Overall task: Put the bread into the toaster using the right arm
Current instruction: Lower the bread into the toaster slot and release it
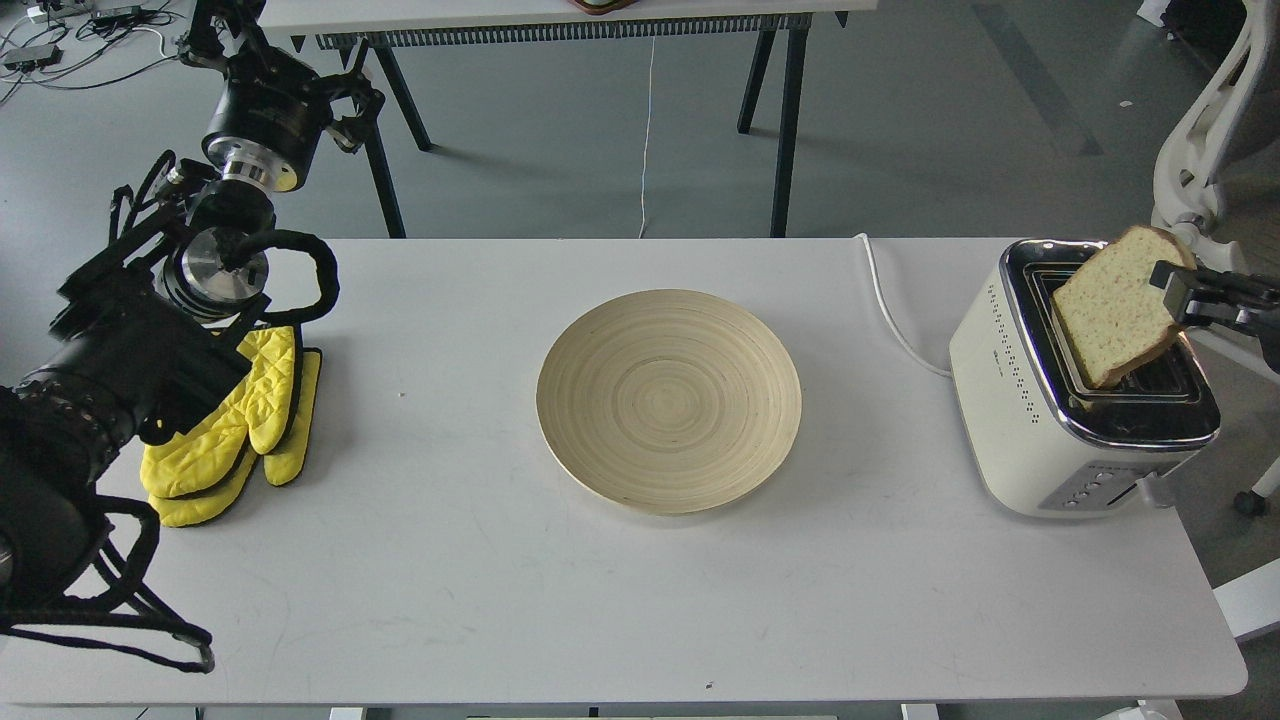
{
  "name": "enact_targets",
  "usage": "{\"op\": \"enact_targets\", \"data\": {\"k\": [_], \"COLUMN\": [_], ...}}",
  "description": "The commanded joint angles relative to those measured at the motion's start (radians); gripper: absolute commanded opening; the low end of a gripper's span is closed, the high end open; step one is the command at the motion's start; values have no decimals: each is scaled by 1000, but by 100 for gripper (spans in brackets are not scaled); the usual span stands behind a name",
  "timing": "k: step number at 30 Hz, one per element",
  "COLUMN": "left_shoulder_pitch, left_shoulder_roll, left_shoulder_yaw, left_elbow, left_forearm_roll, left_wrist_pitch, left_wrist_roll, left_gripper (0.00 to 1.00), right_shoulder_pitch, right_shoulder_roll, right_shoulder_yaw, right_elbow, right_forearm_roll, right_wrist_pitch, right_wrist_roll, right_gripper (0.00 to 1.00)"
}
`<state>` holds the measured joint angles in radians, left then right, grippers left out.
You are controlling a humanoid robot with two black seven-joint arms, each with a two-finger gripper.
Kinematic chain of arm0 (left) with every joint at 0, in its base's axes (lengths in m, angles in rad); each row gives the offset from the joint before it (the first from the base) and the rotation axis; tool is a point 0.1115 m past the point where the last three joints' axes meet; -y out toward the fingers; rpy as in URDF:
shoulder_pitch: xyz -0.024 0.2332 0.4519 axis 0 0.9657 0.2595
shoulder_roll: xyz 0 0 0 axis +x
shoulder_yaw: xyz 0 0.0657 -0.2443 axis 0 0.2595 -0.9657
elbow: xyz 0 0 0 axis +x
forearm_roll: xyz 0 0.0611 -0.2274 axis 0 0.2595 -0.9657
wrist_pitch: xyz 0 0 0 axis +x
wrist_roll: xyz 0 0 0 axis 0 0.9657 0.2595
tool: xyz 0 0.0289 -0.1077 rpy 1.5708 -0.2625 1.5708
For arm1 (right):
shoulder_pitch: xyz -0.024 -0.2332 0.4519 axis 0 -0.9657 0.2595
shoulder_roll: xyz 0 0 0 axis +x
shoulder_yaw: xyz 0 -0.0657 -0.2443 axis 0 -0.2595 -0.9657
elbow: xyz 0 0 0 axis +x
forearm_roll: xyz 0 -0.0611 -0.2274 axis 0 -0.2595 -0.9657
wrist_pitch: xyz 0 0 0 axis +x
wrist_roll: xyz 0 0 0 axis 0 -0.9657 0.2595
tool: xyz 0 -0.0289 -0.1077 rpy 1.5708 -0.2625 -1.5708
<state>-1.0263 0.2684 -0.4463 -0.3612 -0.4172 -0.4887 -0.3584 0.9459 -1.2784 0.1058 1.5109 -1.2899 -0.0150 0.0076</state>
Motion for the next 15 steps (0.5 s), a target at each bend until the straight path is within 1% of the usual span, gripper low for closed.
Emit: {"op": "enact_targets", "data": {"k": [1,2,3,6,9,15], "left_shoulder_pitch": [0,0,0,0,0,0], "left_shoulder_roll": [0,0,0,0,0,0], "left_shoulder_yaw": [0,0,0,0,0,0], "left_elbow": [-1,-1,-1,1,-1,-1], "left_forearm_roll": [0,0,0,0,0,0], "left_wrist_pitch": [0,0,0,0,0,0], "left_wrist_roll": [1,-1,-1,-1,1,1], "left_gripper": [100,100,100,100,100,100], "right_shoulder_pitch": [-1,-1,1,5,7,8], "right_shoulder_roll": [10,17,25,48,96,217], "right_shoulder_yaw": [8,14,18,40,103,247], "right_elbow": [0,0,-1,0,-4,-34], "right_forearm_roll": [24,27,37,104,222,493], "right_wrist_pitch": [0,0,-2,-2,-2,-5], "right_wrist_roll": [6,11,14,25,38,40], "right_gripper": [100,98,100,100,100,100]}}
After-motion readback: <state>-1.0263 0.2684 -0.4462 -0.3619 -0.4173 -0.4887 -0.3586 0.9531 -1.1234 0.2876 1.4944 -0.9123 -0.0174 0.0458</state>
